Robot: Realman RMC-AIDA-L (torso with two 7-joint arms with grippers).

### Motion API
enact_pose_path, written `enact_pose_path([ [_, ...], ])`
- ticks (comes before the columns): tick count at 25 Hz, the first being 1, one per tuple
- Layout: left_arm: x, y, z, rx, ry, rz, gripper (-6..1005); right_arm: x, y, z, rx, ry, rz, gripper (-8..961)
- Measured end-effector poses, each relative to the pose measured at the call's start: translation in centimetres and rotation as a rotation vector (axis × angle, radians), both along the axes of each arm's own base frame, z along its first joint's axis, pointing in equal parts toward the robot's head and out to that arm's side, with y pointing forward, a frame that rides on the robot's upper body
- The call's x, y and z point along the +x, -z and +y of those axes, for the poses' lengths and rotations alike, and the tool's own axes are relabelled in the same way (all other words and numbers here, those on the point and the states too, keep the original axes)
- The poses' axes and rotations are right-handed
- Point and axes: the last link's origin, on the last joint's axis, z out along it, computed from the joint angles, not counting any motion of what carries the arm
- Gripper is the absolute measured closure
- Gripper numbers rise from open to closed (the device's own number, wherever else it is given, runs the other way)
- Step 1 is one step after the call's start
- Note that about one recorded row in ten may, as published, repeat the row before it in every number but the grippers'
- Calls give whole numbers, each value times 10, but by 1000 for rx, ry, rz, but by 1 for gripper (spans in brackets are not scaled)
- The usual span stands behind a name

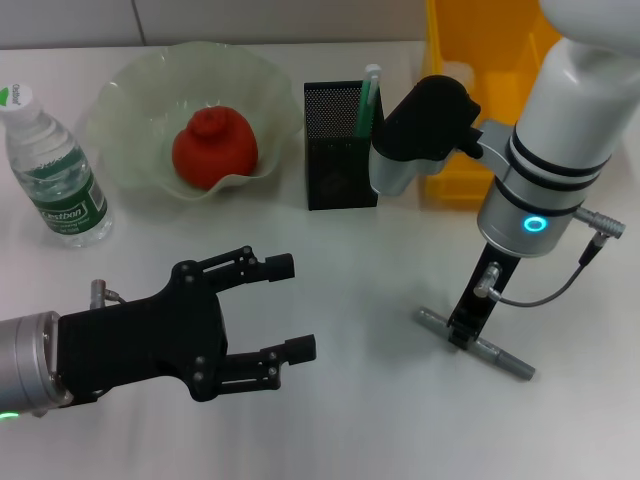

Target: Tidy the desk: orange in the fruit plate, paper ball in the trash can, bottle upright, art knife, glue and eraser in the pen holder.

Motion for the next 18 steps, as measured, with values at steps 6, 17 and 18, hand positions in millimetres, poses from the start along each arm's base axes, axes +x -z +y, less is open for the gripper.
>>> enact_pose_path([
  [6, 0, 0, 0, 3, -1, -1, 197, -5, -5, 3, 41, -15, 63, 817],
  [17, -1, -1, 0, 6, -4, -2, 197, -17, -62, 10, 264, -66, 742, 828],
  [18, -1, -1, 0, 7, -2, -2, 197, -15, -69, 12, 296, -73, 852, 828],
])
